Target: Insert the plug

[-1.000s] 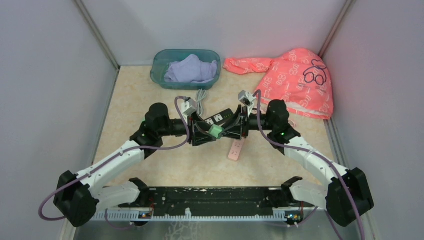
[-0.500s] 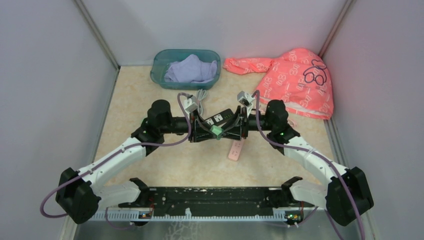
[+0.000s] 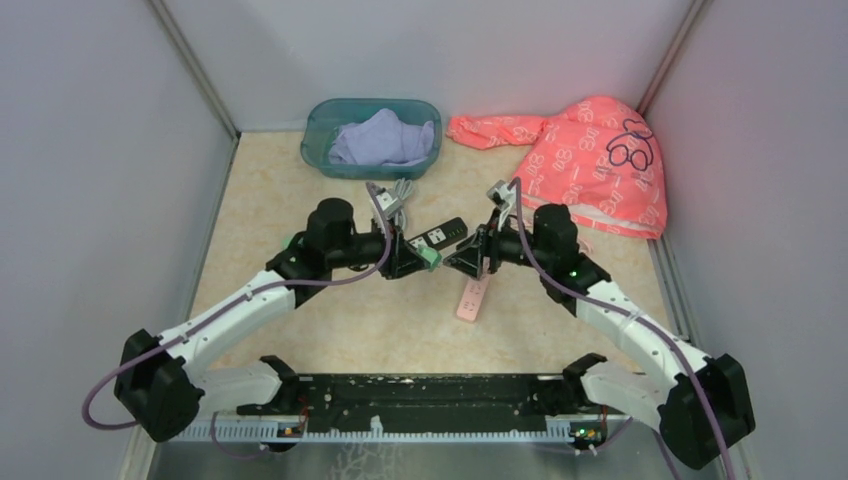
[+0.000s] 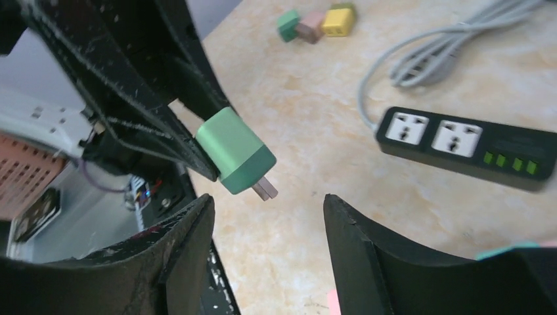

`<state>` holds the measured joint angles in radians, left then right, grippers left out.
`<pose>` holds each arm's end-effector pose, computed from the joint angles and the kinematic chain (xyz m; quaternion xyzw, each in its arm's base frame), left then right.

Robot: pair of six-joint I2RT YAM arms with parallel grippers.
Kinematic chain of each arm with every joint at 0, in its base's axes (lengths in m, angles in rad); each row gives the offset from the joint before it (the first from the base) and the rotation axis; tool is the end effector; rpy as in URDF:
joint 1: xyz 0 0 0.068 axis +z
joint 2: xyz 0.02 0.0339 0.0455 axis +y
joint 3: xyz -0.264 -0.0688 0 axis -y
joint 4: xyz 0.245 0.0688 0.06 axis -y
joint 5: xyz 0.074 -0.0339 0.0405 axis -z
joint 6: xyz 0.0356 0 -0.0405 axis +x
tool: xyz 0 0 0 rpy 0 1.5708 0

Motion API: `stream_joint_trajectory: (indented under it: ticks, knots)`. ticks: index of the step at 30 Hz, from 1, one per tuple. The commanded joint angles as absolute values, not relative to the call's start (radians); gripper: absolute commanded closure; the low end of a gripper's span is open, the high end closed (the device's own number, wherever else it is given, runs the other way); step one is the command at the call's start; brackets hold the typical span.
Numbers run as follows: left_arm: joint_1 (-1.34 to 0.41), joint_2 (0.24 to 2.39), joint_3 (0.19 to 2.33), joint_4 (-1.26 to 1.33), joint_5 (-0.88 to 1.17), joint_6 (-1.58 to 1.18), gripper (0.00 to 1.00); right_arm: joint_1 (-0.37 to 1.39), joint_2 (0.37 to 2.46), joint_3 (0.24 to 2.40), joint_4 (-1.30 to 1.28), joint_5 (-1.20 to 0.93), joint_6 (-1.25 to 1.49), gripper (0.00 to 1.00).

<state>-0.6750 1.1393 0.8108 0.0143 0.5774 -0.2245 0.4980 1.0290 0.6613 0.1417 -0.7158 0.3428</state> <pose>0.1905 -0.1774 0.2990 0.3363 0.7186 -0.4524 0.4073 0.1930 0.1315 0.2850 -0.2743 0.7136 0.4883 0.4207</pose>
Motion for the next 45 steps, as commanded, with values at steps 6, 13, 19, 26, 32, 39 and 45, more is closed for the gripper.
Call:
stream_joint_trajectory:
  ticks: [6,13,19,26,32,39,45]
  knots:
    - [-0.808,1.263,0.898,-0.062,0.223,-0.261,1.00,0.390,0.933,0.608,-0.021,-0.359,0.460,0.40]
    - [-0.866,1.379,0.951,-0.052,0.128,-0.298,1.00,0.295,0.965,0.486,0.021,-0.378,0.592,0.49]
    - [-0.897,1.473,0.983,-0.035,0.081,-0.360,1.00,0.269,1.016,0.335,0.210,-0.371,0.740,0.61]
    - [-0.919,1.532,0.992,0.001,0.070,-0.400,1.00,0.270,1.093,0.284,0.302,-0.364,0.811,0.69]
    - [-0.931,1.558,0.994,0.016,0.054,-0.415,1.00,0.270,1.110,0.228,0.385,-0.347,0.840,0.73]
    - [-0.948,1.584,1.003,0.022,0.034,-0.431,1.00,0.270,1.196,0.205,0.499,-0.372,0.900,0.75]
    - [-0.962,1.606,1.009,0.017,0.014,-0.430,1.00,0.289,1.273,0.188,0.596,-0.379,0.953,0.77]
